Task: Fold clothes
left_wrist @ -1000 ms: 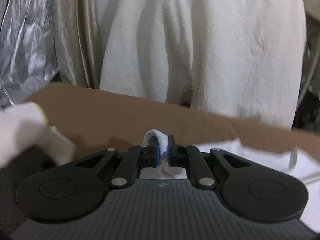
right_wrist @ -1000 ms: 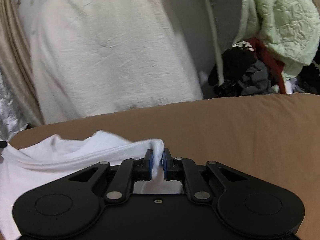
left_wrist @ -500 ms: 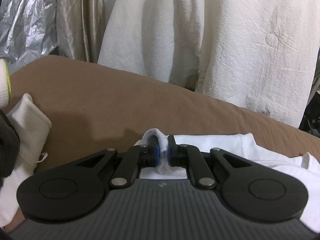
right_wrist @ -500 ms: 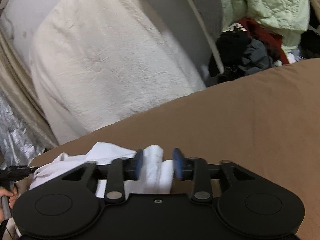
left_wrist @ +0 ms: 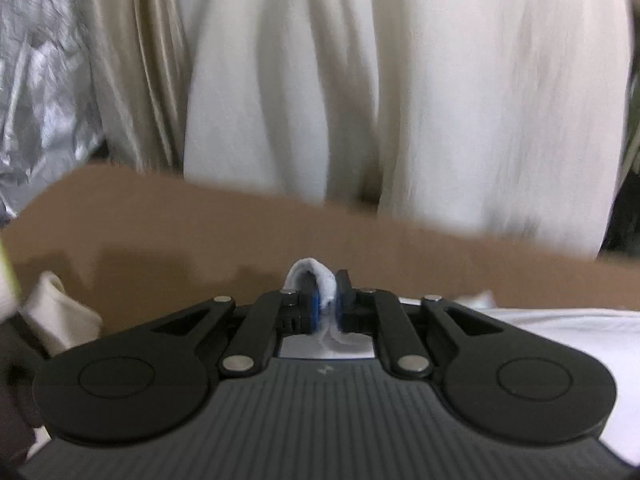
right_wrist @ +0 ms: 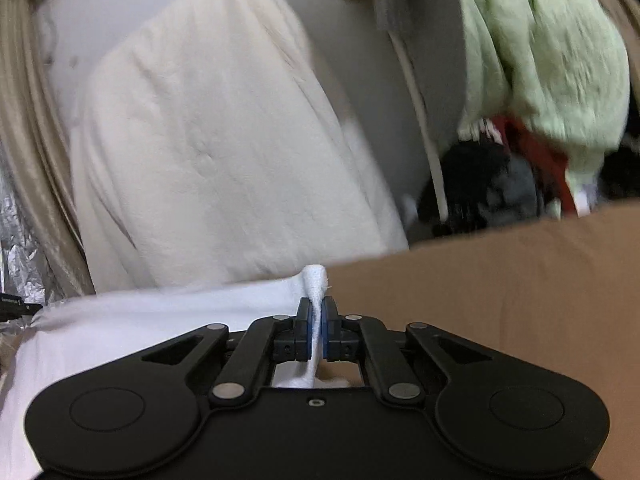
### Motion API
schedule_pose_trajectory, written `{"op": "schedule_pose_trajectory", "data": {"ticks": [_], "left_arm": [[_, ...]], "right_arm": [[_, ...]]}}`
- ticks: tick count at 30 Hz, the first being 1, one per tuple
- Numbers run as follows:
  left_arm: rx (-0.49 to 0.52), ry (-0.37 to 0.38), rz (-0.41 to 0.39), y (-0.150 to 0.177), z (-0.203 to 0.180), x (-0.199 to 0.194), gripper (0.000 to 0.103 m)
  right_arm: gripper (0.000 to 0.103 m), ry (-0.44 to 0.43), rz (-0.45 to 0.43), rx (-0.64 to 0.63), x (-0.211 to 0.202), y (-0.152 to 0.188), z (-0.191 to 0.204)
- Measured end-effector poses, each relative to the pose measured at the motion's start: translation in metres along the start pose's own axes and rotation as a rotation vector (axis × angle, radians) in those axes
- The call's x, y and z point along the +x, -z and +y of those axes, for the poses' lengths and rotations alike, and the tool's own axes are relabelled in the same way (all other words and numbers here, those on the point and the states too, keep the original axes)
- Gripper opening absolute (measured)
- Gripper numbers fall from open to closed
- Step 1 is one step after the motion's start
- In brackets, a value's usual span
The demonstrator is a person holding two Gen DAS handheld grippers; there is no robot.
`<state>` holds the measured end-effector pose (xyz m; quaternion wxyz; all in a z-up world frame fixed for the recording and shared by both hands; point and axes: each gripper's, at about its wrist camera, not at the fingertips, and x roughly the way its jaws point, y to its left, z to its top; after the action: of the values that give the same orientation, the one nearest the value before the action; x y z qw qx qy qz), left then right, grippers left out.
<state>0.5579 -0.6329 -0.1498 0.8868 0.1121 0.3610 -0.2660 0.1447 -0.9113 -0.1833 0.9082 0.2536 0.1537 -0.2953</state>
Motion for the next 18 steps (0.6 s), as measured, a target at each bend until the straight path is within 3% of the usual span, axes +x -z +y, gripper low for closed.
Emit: {"op": "schedule_pose_trajectory", "data": {"ticks": [1, 2, 3, 5, 8, 9, 11, 13, 16, 18], "left_arm": [[-0.016, -0.03, 0.029, 0.002, 0.002, 0.007, 0.016], [-0.035, -0.056, 0.05, 0.005, 0.004, 0.012, 0.029], [-0.072, -0.062, 0.018, 0.008, 0.011, 0.006, 0.035], [-0.14, -0.062, -0.068, 0.012, 0.024, -0.014, 0.063], [-0.123, -0.025, -0.185, 0.012, 0.039, -0.058, 0.069], [-0.097, -0.022, -0.186, 0.012, 0.039, -0.07, 0.071], [-0.092, 0.005, -0.128, 0.027, 0.042, -0.094, 0.082], [-0.088, 0.032, -0.072, 0.044, 0.046, -0.118, 0.082], [-0.116, 0.081, -0.026, 0.092, 0.048, -0.146, 0.083], [-0.15, 0.048, 0.017, 0.124, 0.056, -0.158, 0.083]], "right_arm": [[0.008, 0.016, 0.035, 0.041, 0.007, 0.004, -0.01], [0.022, 0.052, 0.065, 0.087, 0.012, 0.009, -0.02], [0.023, 0.073, 0.078, 0.104, 0.012, 0.01, -0.022], [0.023, 0.089, 0.072, 0.091, 0.004, 0.007, -0.017], [0.026, 0.114, 0.064, 0.071, -0.008, 0.002, -0.008], [0.026, 0.122, 0.061, 0.064, -0.012, 0.0, -0.006], [0.04, 0.133, 0.054, 0.033, -0.024, -0.002, 0.004], [0.047, 0.123, 0.044, -0.034, -0.043, -0.002, 0.025], [0.048, 0.054, 0.068, -0.06, -0.072, 0.003, 0.049], [0.048, -0.017, 0.114, -0.058, -0.088, 0.005, 0.057]]}}
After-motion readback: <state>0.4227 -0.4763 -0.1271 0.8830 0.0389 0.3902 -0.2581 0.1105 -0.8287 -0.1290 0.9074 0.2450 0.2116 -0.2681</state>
